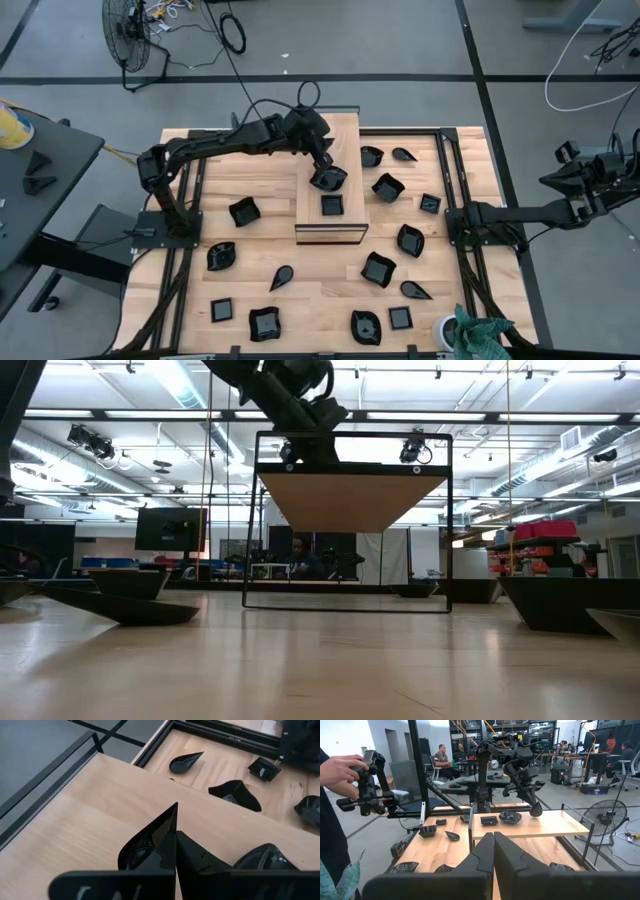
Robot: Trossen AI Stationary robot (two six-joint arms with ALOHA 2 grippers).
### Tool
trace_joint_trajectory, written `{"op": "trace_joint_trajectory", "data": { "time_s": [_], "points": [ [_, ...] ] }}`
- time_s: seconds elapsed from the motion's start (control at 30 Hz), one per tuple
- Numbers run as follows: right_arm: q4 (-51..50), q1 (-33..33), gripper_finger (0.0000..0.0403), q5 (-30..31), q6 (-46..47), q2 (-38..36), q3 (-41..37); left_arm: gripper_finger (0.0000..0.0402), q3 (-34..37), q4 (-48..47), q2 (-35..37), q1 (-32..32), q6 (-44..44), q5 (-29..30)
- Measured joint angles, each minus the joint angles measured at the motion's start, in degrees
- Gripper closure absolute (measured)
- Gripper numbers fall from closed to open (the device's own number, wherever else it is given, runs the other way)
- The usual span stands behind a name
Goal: Pick & Place Mini shaped plates
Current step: Put the drop-shaped plate on the shelf
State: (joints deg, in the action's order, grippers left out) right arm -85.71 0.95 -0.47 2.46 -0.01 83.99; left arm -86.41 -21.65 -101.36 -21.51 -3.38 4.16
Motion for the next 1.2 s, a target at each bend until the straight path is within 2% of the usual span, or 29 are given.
{"op": "trace_joint_trajectory", "data": {
  "time_s": [0.53,1.07,1.2],
  "points": [
    [0.00,0.00,0.0392,0.00,0.00,0.00,0.00,0.0361,0.00,0.07,0.00,0.00,-0.48,0.26],
    [0.00,0.00,0.0392,0.00,0.00,0.00,0.00,0.0363,0.00,-0.82,0.00,-0.62,-0.31,1.74],
    [0.00,0.00,0.0392,0.00,0.00,0.00,0.00,0.0363,0.00,-2.38,0.02,-1.37,2.07,0.91]
  ]
}}
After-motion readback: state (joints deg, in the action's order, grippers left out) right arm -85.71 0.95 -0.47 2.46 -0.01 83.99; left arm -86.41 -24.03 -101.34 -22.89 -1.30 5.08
